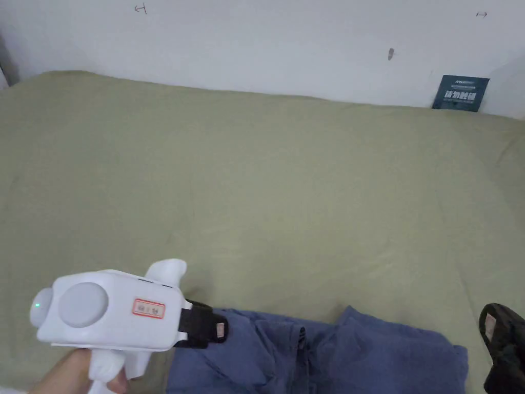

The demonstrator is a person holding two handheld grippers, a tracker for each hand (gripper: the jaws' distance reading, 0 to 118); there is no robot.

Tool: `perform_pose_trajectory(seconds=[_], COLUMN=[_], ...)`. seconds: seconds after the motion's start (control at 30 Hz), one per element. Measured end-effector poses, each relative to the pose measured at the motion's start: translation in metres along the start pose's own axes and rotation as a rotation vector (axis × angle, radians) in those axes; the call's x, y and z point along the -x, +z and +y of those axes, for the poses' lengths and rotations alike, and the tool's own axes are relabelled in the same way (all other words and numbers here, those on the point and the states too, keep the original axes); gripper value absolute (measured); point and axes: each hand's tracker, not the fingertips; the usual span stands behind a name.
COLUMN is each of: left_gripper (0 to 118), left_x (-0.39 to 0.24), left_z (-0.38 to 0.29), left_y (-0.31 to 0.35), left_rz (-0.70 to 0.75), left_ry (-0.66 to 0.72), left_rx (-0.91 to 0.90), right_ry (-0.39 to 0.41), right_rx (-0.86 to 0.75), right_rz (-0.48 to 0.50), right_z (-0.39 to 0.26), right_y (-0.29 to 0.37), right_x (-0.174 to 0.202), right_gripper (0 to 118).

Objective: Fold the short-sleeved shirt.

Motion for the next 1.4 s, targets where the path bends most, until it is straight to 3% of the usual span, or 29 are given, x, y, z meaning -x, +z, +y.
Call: perform_pose_trajectory(seconds=[0.13, 0.17, 0.2, 0.23, 0.27, 0.47, 0.5, 0.57, 0.6, 0.63, 0.7, 0.77, 1.03, 1.2, 1.4], left_gripper=[5, 20, 65, 101, 117, 111, 95, 27, 12, 12, 11, 11, 11, 11, 11], left_x=[0.048, 0.057, 0.065, 0.071, 0.082, 0.098, 0.101, 0.101, 0.096, 0.094, 0.094, 0.089, 0.075, 0.056, -0.013], left_z=[-0.001, -0.001, -0.002, -0.002, 0.002, 0.004, 0.005, 0.004, 0.003, 0.001, 0.001, 0.004, 0.003, 0.008, 0.021], left_y=[0.016, 0.01, 0.004, -0.003, -0.018, -0.07, -0.079, -0.092, -0.097, -0.104, -0.103, -0.09, 0.035, 0.097, 0.075], left_rz=[0.044, 0.016, -0.03, -0.064, -0.112, -0.297, -0.352, -0.36, -0.292, -0.243, -0.308, -0.247, -0.03, 0.242, 0.253], left_ry=[0.065, 0.07, 0.085, 0.093, 0.124, 0.227, 0.246, 0.245, 0.248, 0.244, 0.298, 0.256, 0.337, 0.225, 0.144], left_rx=[0.026, 0.026, 0.027, 0.047, 0.064, 0.077, 0.08, 0.081, 0.08, 0.099, 0.087, 0.068, -0.116, -0.157, -0.11], right_ry=[0.007, 0.004, -0.002, -0.005, -0.004, 0.037, 0.043, 0.048, 0.048, 0.047, 0.043, 0.05, 0.054, 0.056, 0.015], right_rx=[0.015, 0.019, 0.023, 0.027, 0.035, 0.055, 0.056, 0.058, 0.057, 0.057, 0.052, 0.044, -0.013, -0.04, -0.044], right_rz=[0.028, 0.035, 0.044, 0.047, 0.051, 0.041, 0.035, 0.027, 0.024, 0.02, 0.015, 0.01, 0.031, 0.057, 0.069], right_z=[-0.002, -0.002, -0.002, -0.002, -0.002, 0.001, 0.002, 0.003, 0.004, 0.004, 0.006, 0.007, 0.015, 0.015, 0.008], right_y=[-0.007, -0.009, -0.01, -0.01, -0.01, -0.007, -0.007, -0.008, -0.008, -0.008, -0.005, -0.003, 0.005, 0.007, 0.014], right_x=[0.013, 0.016, 0.019, 0.022, 0.025, 0.03, 0.03, 0.028, 0.027, 0.027, 0.025, 0.023, 0.016, 0.013, 0.008], right_gripper=[0, 0, 0, 0, 0, 0, 0, 0, 0, 0, 0, 0, 0, 0, 0])
